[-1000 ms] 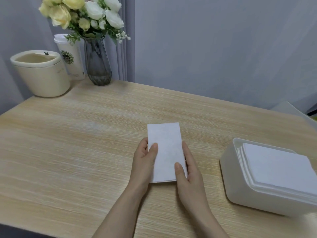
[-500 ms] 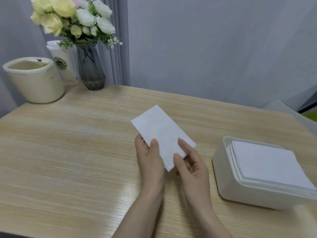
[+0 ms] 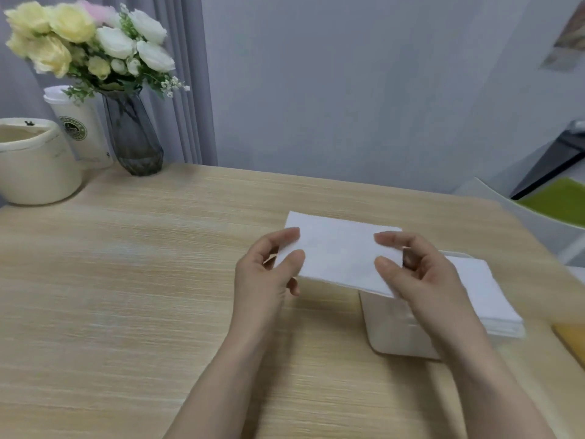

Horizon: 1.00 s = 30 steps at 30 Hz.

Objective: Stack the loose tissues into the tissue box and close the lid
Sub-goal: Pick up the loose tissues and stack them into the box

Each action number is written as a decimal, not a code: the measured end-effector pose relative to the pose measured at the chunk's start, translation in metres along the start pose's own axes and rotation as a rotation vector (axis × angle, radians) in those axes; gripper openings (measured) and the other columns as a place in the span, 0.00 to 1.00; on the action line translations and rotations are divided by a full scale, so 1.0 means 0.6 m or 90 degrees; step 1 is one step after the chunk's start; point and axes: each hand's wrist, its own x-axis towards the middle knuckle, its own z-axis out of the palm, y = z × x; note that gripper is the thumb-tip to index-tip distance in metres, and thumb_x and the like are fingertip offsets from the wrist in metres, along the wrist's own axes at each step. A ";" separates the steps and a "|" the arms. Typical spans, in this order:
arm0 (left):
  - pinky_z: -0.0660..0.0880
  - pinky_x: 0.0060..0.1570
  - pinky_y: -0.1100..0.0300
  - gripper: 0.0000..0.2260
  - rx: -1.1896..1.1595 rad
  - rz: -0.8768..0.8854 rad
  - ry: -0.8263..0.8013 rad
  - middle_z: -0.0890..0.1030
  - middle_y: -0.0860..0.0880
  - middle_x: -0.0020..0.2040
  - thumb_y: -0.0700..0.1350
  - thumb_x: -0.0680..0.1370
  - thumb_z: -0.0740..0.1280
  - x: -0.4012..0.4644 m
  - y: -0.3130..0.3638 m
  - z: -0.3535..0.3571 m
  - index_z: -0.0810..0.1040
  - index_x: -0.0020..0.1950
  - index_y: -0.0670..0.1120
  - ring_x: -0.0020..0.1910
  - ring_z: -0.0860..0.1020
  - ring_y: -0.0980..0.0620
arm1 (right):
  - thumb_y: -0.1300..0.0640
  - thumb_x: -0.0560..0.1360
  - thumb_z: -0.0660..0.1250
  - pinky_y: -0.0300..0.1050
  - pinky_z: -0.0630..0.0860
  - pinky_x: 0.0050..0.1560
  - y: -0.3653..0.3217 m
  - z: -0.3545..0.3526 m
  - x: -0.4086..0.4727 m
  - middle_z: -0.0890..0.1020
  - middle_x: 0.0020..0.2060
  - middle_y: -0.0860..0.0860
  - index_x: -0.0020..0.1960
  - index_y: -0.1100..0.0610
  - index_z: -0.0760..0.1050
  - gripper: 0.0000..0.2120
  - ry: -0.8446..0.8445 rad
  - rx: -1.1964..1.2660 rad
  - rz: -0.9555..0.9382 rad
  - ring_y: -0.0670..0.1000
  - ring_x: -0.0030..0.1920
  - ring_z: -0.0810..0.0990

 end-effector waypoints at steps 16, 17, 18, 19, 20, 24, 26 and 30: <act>0.54 0.63 0.66 0.16 0.422 0.183 -0.209 0.78 0.66 0.49 0.59 0.66 0.66 -0.031 -0.049 0.157 0.82 0.53 0.60 0.56 0.68 0.72 | 0.66 0.74 0.70 0.41 0.68 0.36 0.054 -0.195 0.014 0.73 0.35 0.56 0.48 0.51 0.79 0.10 0.148 -0.034 0.079 0.48 0.34 0.70; 0.50 0.62 0.70 0.18 0.438 0.203 -0.205 0.76 0.67 0.48 0.61 0.66 0.65 -0.032 -0.052 0.161 0.82 0.53 0.60 0.56 0.66 0.74 | 0.66 0.74 0.70 0.43 0.68 0.38 0.059 -0.199 0.014 0.73 0.35 0.56 0.47 0.51 0.79 0.10 0.149 -0.049 0.077 0.50 0.35 0.71; 0.46 0.62 0.73 0.20 0.446 0.225 -0.198 0.75 0.67 0.47 0.63 0.65 0.64 -0.032 -0.056 0.165 0.82 0.53 0.59 0.55 0.65 0.74 | 0.65 0.74 0.70 0.45 0.69 0.41 0.064 -0.202 0.014 0.74 0.35 0.55 0.47 0.50 0.79 0.10 0.152 -0.064 0.075 0.50 0.36 0.72; 0.44 0.62 0.74 0.22 0.452 0.246 -0.189 0.75 0.67 0.46 0.65 0.64 0.62 -0.032 -0.060 0.168 0.83 0.53 0.59 0.55 0.66 0.72 | 0.65 0.74 0.69 0.46 0.69 0.42 0.069 -0.204 0.014 0.75 0.35 0.54 0.47 0.50 0.79 0.10 0.156 -0.081 0.073 0.49 0.37 0.73; 0.42 0.62 0.73 0.24 0.459 0.264 -0.178 0.76 0.65 0.46 0.66 0.64 0.60 -0.031 -0.065 0.170 0.83 0.53 0.59 0.55 0.68 0.69 | 0.65 0.74 0.69 0.46 0.70 0.43 0.074 -0.206 0.013 0.75 0.35 0.52 0.46 0.49 0.79 0.11 0.161 -0.096 0.071 0.48 0.37 0.73; 0.41 0.66 0.67 0.25 0.492 0.288 -0.156 0.75 0.63 0.44 0.67 0.65 0.57 -0.029 -0.078 0.175 0.84 0.52 0.59 0.58 0.71 0.60 | 0.66 0.75 0.68 0.41 0.69 0.40 0.088 -0.209 0.011 0.74 0.33 0.49 0.45 0.47 0.78 0.13 0.166 -0.122 0.066 0.46 0.35 0.72; 0.39 0.66 0.67 0.26 0.504 0.288 -0.155 0.75 0.63 0.45 0.67 0.65 0.56 -0.030 -0.079 0.176 0.84 0.52 0.58 0.59 0.72 0.59 | 0.66 0.75 0.68 0.40 0.68 0.39 0.093 -0.208 0.011 0.73 0.33 0.49 0.46 0.48 0.78 0.13 0.168 -0.128 0.065 0.46 0.35 0.72; 0.36 0.65 0.68 0.22 0.534 0.271 -0.149 0.73 0.63 0.44 0.65 0.67 0.62 -0.033 -0.081 0.177 0.84 0.53 0.58 0.60 0.72 0.58 | 0.67 0.74 0.68 0.38 0.68 0.39 0.099 -0.205 0.013 0.73 0.34 0.50 0.47 0.50 0.79 0.11 0.173 -0.134 0.071 0.45 0.35 0.72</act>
